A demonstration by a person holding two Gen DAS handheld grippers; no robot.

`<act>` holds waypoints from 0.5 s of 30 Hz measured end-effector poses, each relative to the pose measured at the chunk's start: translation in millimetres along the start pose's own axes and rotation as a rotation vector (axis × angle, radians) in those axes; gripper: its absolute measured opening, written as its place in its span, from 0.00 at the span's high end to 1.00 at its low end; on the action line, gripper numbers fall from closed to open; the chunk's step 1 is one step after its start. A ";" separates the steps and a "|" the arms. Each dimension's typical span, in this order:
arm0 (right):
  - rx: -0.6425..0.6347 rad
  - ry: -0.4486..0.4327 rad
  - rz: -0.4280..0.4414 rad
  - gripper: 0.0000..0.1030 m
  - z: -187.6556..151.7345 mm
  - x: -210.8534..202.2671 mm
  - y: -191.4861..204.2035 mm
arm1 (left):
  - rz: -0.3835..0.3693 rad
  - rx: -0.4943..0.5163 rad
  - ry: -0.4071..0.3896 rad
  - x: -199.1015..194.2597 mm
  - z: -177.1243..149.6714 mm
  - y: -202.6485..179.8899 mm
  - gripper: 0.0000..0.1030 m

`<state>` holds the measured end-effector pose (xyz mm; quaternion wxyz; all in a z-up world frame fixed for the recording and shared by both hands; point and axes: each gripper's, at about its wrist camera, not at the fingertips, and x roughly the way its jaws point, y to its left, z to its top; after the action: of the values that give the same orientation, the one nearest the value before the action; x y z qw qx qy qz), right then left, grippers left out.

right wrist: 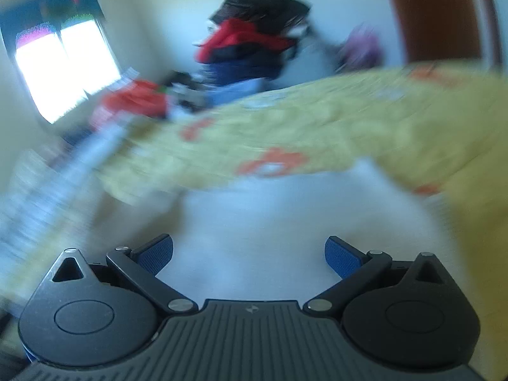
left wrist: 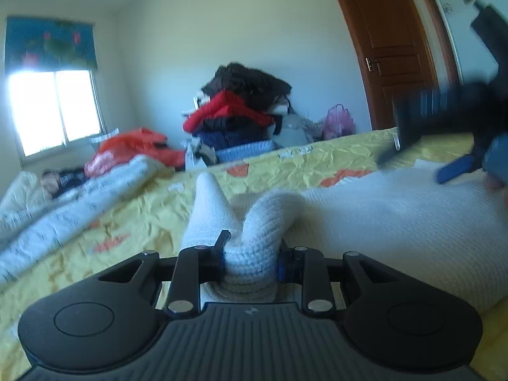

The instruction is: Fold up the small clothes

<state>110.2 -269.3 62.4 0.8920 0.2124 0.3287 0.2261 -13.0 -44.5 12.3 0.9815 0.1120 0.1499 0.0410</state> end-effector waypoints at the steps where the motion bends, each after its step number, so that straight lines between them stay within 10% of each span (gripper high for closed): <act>1: 0.054 0.067 0.103 0.01 6.5 9.4 2.9 | -0.001 -0.010 -0.001 0.2 0.1 1.9 0.74; 5: 0.160 0.295 0.272 0.01 20.6 65.3 25.6 | 0.007 0.003 0.001 -0.9 -0.5 0.2 0.74; 13: -0.035 0.491 0.286 0.06 29.4 159.4 110.9 | -0.018 -0.041 0.015 -8.9 3.0 5.7 0.74; 15: -0.152 0.493 0.271 0.22 24.1 169.5 134.3 | -0.020 -0.032 0.009 -9.3 0.8 5.7 0.74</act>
<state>206.8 -74.3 66.8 0.7600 0.1256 0.4865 0.4123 -21.8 -40.1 17.0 0.9829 0.0944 0.1545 0.0342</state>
